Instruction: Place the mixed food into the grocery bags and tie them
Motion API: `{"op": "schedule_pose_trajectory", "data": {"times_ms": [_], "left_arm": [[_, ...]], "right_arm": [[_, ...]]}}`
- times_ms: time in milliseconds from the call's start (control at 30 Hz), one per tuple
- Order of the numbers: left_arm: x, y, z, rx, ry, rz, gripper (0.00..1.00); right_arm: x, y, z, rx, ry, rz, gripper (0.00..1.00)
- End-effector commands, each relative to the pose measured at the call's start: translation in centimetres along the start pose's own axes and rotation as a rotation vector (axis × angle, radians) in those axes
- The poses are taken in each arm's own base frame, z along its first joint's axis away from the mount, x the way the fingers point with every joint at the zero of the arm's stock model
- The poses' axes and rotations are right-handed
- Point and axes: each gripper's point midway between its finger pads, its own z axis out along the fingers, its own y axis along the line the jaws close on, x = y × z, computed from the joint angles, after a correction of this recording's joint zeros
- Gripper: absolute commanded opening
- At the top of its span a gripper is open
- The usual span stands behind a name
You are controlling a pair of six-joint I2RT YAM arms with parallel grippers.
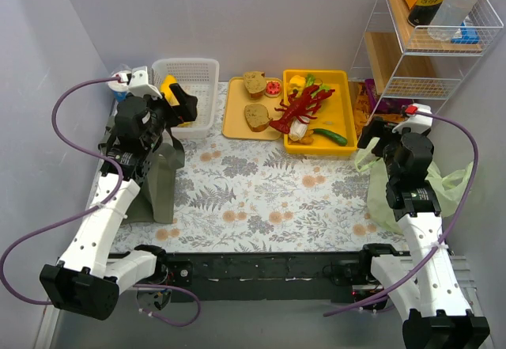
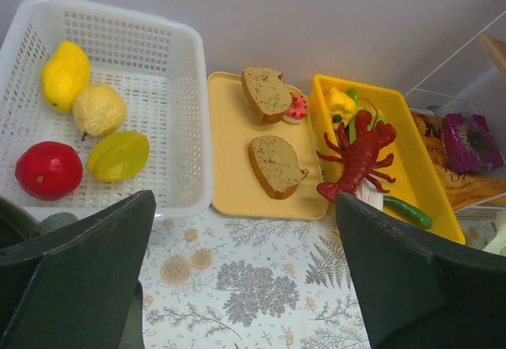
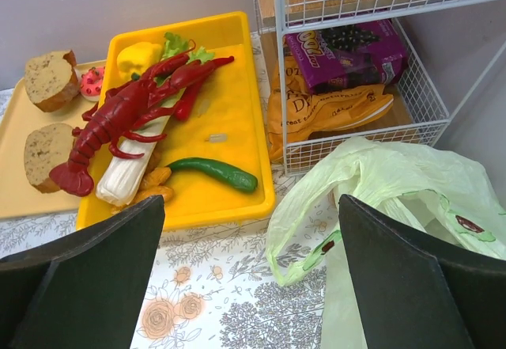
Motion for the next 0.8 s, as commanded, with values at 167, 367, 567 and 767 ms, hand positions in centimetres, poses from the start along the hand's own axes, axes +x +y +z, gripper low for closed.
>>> {"op": "schedule_pose_trajectory", "data": {"times_ms": [167, 367, 567, 767], "left_arm": [[-2.1, 0.0, 0.2, -0.029, -0.055, -0.043, 0.98], [-2.0, -0.6, 0.1, 0.015, -0.082, -0.053, 0.98], [-1.6, -1.8, -0.4, 0.093, -0.052, -0.010, 0.98], [0.3, 1.8, -0.5, -0.116, 0.075, 0.029, 0.98]], "right_arm": [[-1.7, 0.7, 0.2, -0.034, -0.023, -0.014, 0.98], [-1.8, 1.3, 0.4, -0.060, 0.007, -0.029, 0.98], [-1.9, 1.8, 0.1, -0.089, 0.008, -0.035, 0.97], [-1.8, 2.3, 0.1, -0.119, 0.022, -0.033, 0.97]]}}
